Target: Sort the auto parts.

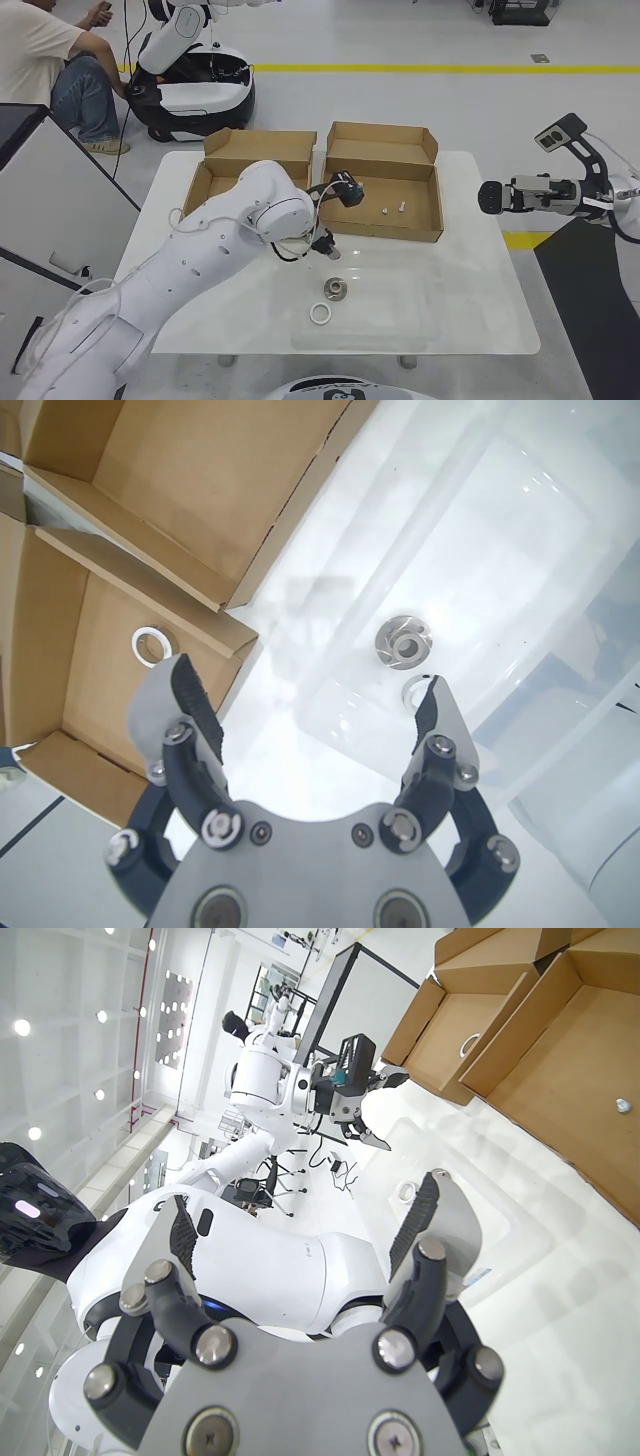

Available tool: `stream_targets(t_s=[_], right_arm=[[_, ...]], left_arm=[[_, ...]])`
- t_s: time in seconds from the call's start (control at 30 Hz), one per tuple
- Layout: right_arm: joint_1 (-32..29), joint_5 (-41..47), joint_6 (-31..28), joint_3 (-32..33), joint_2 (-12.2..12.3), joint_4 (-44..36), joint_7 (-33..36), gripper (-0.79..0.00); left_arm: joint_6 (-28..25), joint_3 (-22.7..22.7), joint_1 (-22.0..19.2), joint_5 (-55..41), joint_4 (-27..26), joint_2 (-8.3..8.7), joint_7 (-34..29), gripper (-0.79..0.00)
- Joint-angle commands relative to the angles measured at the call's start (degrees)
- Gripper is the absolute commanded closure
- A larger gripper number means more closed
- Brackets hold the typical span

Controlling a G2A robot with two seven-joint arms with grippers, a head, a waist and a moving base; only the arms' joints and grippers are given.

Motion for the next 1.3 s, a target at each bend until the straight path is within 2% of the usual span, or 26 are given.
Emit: stream_targets(t_s=[0.0,0.27,0.43,0.6,0.9,1.2,1.27], right_arm=[[0.00,0.00,0.00,0.00,0.00,0.00,0.00,-0.785],[0.00,0.00,0.00,0.00,0.00,0.00,0.00,-0.785],[0.00,0.00,0.00,0.00,0.00,0.00,0.00,-0.785],[0.00,0.00,0.00,0.00,0.00,0.00,0.00,-0.785],[0.00,0.00,0.00,0.00,0.00,0.00,0.00,-0.785],[0.00,0.00,0.00,0.00,0.00,0.00,0.00,-0.785],[0.00,0.00,0.00,0.00,0.00,0.00,0.00,-0.785]], left_arm=[[-0.05,-0.02,0.03,0.10,0.01,-0.01,0.00,-0.785],[-0.48,0.12,0.48,-0.22,-0.29,-0.04,1.01,-0.785],[-4.12,2.47,0.96,-0.89,-3.82,-0.32,0.05,-0.785],[-6.75,5.49,-0.22,-3.89,-4.99,-0.99,0.00,-0.785],[-6.30,11.38,-3.58,-8.29,-4.70,-2.35,0.00,-0.785],[-6.30,11.38,-3.58,-8.29,-4.70,-2.35,0.00,-0.785],[-7.46,12.03,-2.26,-8.85,-4.44,-2.33,1.60,-0.785]])
